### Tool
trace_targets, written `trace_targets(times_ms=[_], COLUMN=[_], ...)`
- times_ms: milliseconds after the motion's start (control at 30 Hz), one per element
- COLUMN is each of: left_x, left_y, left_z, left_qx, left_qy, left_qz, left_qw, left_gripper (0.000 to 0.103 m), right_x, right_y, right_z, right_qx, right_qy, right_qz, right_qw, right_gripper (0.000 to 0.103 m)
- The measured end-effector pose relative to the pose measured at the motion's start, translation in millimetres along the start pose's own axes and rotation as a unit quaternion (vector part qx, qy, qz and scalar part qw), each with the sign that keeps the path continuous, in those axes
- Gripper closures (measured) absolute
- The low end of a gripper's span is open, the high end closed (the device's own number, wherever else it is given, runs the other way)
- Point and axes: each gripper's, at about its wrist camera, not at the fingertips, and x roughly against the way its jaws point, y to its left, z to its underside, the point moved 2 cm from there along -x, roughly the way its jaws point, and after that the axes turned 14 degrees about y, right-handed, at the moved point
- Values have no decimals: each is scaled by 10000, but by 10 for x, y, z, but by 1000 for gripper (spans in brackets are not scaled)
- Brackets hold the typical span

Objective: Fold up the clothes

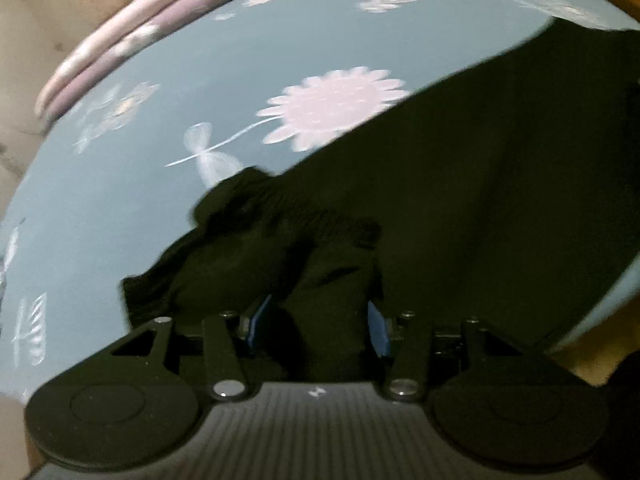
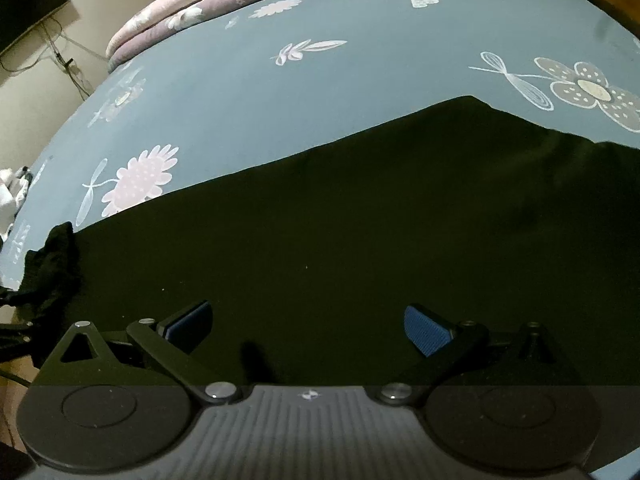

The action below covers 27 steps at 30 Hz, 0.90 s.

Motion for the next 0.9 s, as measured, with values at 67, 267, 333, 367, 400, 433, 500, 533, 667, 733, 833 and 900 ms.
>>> trace_targets(times_ms=[67,267,333,367,400,433,500,533,667,733,833,900], left_x=[28,79,38,12,-15,-42,-96,-122,-196,-203,-188,-150], left_y=[133,548,700,782,856,926,1051,1113,1274,1289,1291,1302], left_z=[61,324,424,481,539,596,704,758,936,968,982,985], left_qx=[371,1304,1748,2014,2273,2528,3023,3266,3946,4017,4007,3970], left_qy=[-9,94,202,237,246,262,314,339,363,370,361,338], left_qz=[58,259,401,548,696,848,1173,1333,1842,1901,1886,1819], left_qw=[9993,9911,9836,9777,9710,9634,9455,9351,8995,8951,8958,8990], left_gripper=[52,50,50,50,49,46,44,44,41,41,41,41], right_x=[-4,-57,-75,-84,-93,-101,-119,-126,-152,-164,-180,-200], right_y=[25,129,164,181,198,215,252,277,347,369,388,406], right_z=[-10,-43,-54,-59,-64,-70,-80,-85,-101,-113,-125,-129], right_qx=[48,244,310,343,375,408,476,519,667,703,729,760], right_qy=[12,116,150,167,185,202,236,250,305,324,348,372], right_qz=[33,140,176,194,212,230,267,292,335,352,357,382], right_qw=[10000,9995,9993,9991,9989,9987,9982,9979,9967,9964,9961,9957], right_gripper=[0,0,0,0,0,0,0,0,0,0,0,0])
